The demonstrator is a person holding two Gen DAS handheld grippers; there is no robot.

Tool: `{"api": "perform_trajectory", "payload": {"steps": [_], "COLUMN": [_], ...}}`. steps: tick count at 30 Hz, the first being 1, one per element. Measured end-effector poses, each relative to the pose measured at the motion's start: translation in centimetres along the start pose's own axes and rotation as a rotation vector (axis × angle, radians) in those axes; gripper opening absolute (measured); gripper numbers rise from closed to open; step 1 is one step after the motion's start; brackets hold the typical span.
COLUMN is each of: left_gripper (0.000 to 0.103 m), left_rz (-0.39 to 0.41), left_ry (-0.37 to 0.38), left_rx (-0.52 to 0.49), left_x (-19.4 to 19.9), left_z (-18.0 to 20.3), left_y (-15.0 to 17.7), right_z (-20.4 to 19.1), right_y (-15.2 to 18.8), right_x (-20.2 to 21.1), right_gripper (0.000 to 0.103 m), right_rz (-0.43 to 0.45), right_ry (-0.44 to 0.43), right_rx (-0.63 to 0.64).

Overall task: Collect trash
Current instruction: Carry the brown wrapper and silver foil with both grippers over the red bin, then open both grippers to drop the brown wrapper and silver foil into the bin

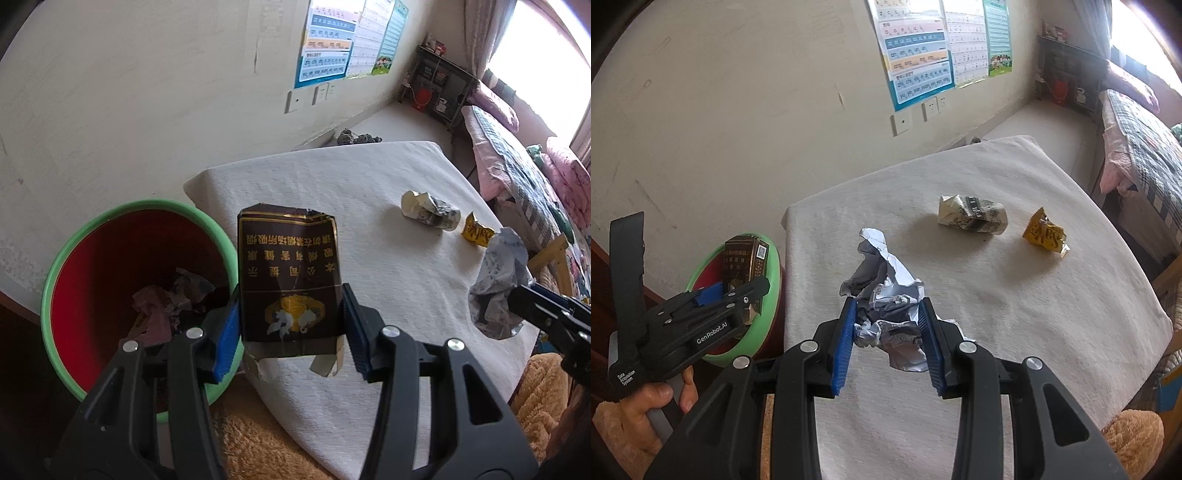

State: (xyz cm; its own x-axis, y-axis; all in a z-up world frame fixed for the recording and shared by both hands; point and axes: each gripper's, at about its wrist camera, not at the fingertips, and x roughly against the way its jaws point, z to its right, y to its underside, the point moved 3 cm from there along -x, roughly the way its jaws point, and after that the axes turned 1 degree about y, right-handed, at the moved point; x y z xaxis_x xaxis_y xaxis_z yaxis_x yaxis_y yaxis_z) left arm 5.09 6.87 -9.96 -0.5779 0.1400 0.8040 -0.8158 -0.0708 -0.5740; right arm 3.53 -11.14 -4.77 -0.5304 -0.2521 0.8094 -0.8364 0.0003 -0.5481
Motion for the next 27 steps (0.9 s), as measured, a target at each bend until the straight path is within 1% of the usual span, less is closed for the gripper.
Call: {"api": "perform_trajectory", "payload": {"steps": [9, 15, 19, 21, 24, 27], "left_gripper": [0.048, 0.048, 0.048, 0.048, 0.048, 0.048], "left_rz": [-0.007, -0.011, -0.006, -0.005, -0.004, -0.012], "left_ry": [-0.04, -0.085, -0.116, -0.129, -0.146, -0.158], "left_rx": [0.058, 0.116, 0.151, 0.172, 0.203, 0.235], "left_x": [-0.1, 0.1, 0.3, 0.5, 0.6, 0.6], "left_z": [-3.4, -6.6, -8.9, -9.9, -11.5, -13.2], "left_y": [0.5, 0.9, 1.1, 1.2, 1.4, 1.6], "right_z": [-1.8, -4.5, -7.1, -8.5, -10.5, -12.6], "right_y": [-0.2, -0.5, -1.0, -1.4, -1.9, -2.7], "right_x": [-1.2, -2.2, -2.6, -3.0, -3.8, -4.9], "right_gripper": [0.034, 0.034, 0.034, 0.034, 0.034, 0.035], "right_rz": [-0.028, -0.043, -0.025, -0.024, -0.03, -0.052], "right_ry": [-0.014, -0.063, -0.168, -0.195, -0.213, -0.254], "right_rx": [0.045, 0.085, 0.108, 0.134, 0.18, 0.202]}}
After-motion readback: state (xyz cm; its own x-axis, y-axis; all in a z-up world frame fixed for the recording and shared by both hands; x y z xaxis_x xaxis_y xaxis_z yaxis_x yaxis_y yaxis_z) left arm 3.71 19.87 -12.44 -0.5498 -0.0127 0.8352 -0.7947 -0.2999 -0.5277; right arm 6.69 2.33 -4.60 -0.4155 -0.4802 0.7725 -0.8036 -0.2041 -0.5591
